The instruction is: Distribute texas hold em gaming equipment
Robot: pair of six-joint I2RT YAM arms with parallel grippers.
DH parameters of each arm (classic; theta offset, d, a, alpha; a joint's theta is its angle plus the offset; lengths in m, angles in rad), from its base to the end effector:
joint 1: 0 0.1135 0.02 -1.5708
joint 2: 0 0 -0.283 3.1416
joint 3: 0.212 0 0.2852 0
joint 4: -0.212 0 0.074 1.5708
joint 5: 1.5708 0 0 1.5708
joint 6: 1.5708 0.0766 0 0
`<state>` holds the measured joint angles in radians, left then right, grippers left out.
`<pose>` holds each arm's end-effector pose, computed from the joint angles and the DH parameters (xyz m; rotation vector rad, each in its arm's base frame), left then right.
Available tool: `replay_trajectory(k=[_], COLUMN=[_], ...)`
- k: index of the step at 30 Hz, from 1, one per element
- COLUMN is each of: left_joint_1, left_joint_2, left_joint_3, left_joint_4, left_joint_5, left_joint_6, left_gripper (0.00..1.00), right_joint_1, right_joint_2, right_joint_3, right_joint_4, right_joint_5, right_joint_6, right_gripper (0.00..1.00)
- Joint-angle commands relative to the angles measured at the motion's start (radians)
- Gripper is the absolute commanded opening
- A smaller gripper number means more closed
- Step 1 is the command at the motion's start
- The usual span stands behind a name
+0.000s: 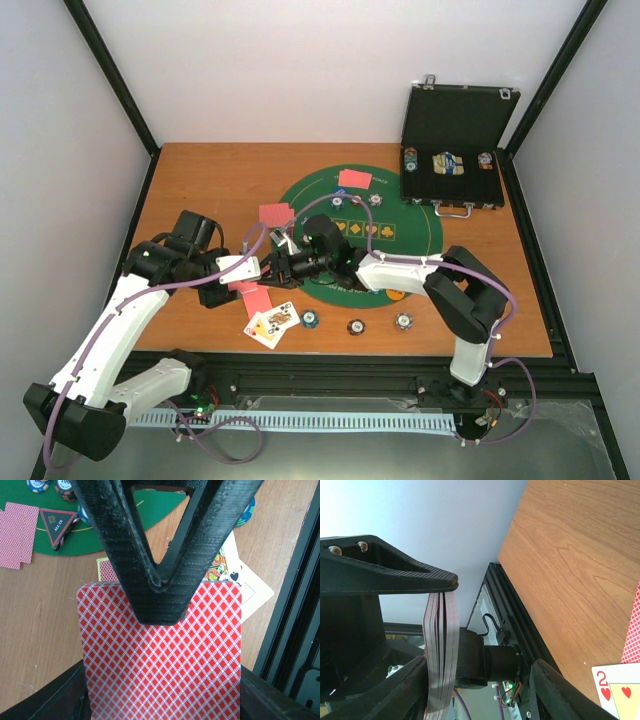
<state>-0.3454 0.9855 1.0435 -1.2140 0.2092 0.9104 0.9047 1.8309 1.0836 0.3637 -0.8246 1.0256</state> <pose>0.1814 -0.0822 0.2892 1.6249 2.1375 -0.1132 0.2369 0.3924 0.1943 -0.5522 2.3957 1.8952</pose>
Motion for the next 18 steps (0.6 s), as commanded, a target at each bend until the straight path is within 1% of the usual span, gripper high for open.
replay_trajectory(k=[1,4,6,8,10,13,16,18], left_joint_1=[0.0,0.0,0.0,0.0,0.0,0.0,0.0,0.0], left_joint_2=[-0.02,-0.026,-0.026,-0.025,-0.018,-0.013,-0.019,-0.022], left_joint_3=[0.046,0.035,0.032,0.033,0.036,0.036,0.036,0.033], left_joint_4=[-0.001,0.003,0.006,0.007,0.008,0.007,0.006,0.004], left_joint_5=[-0.009,-0.017,-0.015,-0.01,-0.008,-0.008,-0.008,-0.012], left_joint_6=[0.014,0.02,0.021,0.021,0.019,0.017,0.019,0.021], left_gripper=[0.28,0.28,0.28,0.28,0.28,0.28,0.28,0.28], right_joint_1=[-0.013,-0.013,-0.005,0.015,0.041,0.067,0.074,0.074], right_joint_2=[-0.015,-0.018,-0.019,-0.006,0.029,0.079,0.118,0.134], right_joint_3=[-0.022,-0.012,-0.001,0.043,0.09,0.126,0.124,0.125], right_joint_4=[-0.086,-0.112,-0.112,-0.124,-0.128,-0.083,-0.012,0.01], right_joint_5=[0.018,0.023,0.018,0.013,-0.002,-0.02,-0.034,-0.037], right_joint_6=[-0.027,-0.04,-0.044,-0.053,-0.059,-0.029,0.017,0.032], right_gripper=[0.54,0.53,0.58,0.67,0.69,0.68,0.67,0.64])
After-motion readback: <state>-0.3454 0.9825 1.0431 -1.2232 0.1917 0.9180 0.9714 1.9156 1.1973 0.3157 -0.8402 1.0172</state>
